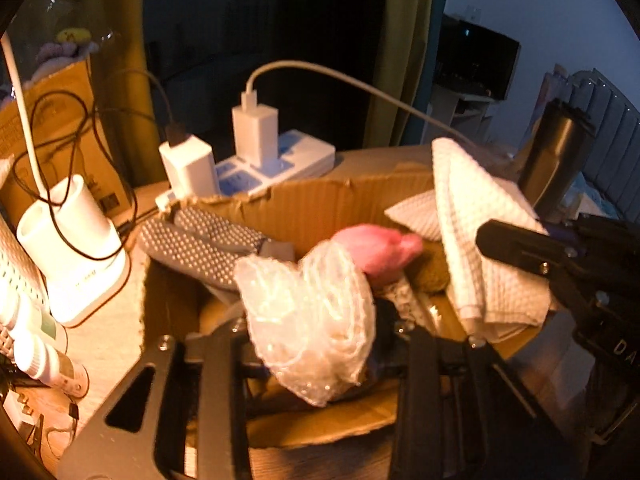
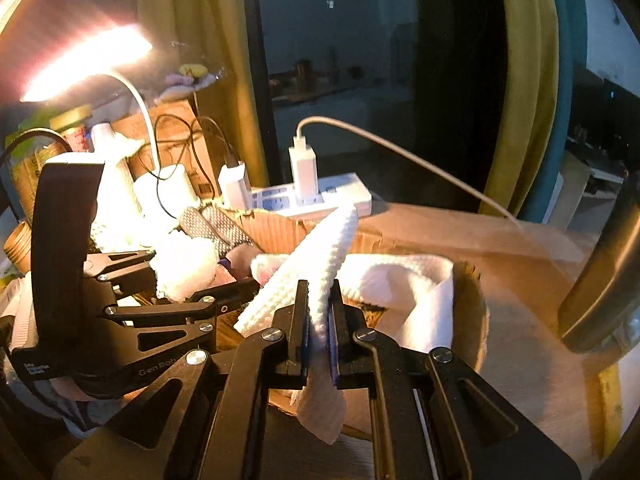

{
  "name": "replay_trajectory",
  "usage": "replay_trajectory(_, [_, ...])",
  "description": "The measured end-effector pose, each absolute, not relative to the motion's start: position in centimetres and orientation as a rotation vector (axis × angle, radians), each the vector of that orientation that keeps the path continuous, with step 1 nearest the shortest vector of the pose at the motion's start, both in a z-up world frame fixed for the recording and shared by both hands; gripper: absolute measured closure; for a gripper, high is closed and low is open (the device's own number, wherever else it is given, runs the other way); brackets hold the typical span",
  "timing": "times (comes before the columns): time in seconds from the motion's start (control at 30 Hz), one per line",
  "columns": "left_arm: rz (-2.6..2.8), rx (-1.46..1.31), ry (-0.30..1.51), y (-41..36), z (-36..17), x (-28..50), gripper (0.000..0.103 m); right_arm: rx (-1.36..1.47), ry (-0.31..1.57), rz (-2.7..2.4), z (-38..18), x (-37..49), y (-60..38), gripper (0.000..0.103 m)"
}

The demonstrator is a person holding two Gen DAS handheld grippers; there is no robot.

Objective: Organize soft objects
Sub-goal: 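Lower both items into the box and open both tools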

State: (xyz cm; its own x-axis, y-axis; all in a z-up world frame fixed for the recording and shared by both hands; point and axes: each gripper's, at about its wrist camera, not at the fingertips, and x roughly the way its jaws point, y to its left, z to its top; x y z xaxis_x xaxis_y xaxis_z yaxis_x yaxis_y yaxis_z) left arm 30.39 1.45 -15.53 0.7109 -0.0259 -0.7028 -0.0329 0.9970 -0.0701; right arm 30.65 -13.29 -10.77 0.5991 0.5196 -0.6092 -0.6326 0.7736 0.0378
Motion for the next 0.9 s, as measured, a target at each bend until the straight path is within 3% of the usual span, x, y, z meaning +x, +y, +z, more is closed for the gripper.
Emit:
replay_trajectory(0.03, [0.004, -0.079, 0.782, 1.4, -15.6, 30.4, 0.064, -0.188, 0.65, 0.671, -11.0, 30.8, -13.2, 0.095])
replay_trajectory(0.1, [0.0, -0.082, 0.783, 1.4, -15.6, 30.5, 0.046, -0.185, 0.666, 0.667, -11.4, 31.1, -13.2, 0.095])
replay_trajectory(0.17, [-0.003, -0.101, 0.773, 1.6, -15.4, 30.4, 0.041, -0.18, 0.681, 0.664, -11.6, 31.2, -13.5, 0.095])
replay_trajectory(0.27, [0.004, -0.103, 0.759, 1.7, -14.9, 30.2, 0.039, -0.155, 0.684, 0.669, -11.4, 31.2, -13.8, 0.09])
replay_trajectory(0.33, [0.007, -0.106, 0.752, 1.9, -14.5, 30.0, 0.038, -0.145, 0.679, 0.665, -11.1, 31.2, -14.2, 0.078])
replay_trajectory(0.4, [0.014, -0.107, 0.74, 1.9, -14.0, 29.6, 0.037, -0.141, 0.674, 0.661, -10.8, 31.0, -14.3, 0.073])
replay_trajectory(0.67, [0.032, -0.112, 0.692, 2.6, -11.9, 27.3, 0.034, -0.152, 0.637, 0.638, -9.2, 29.9, -14.5, 0.071])
replay_trajectory(0.77, [0.034, -0.115, 0.672, 2.7, -11.0, 26.5, 0.033, -0.153, 0.618, 0.627, -8.3, 29.1, -14.7, 0.064])
replay_trajectory(0.9, [0.028, -0.124, 0.636, 2.7, -9.7, 25.1, 0.021, -0.152, 0.592, 0.614, -7.1, 27.7, -15.0, 0.058])
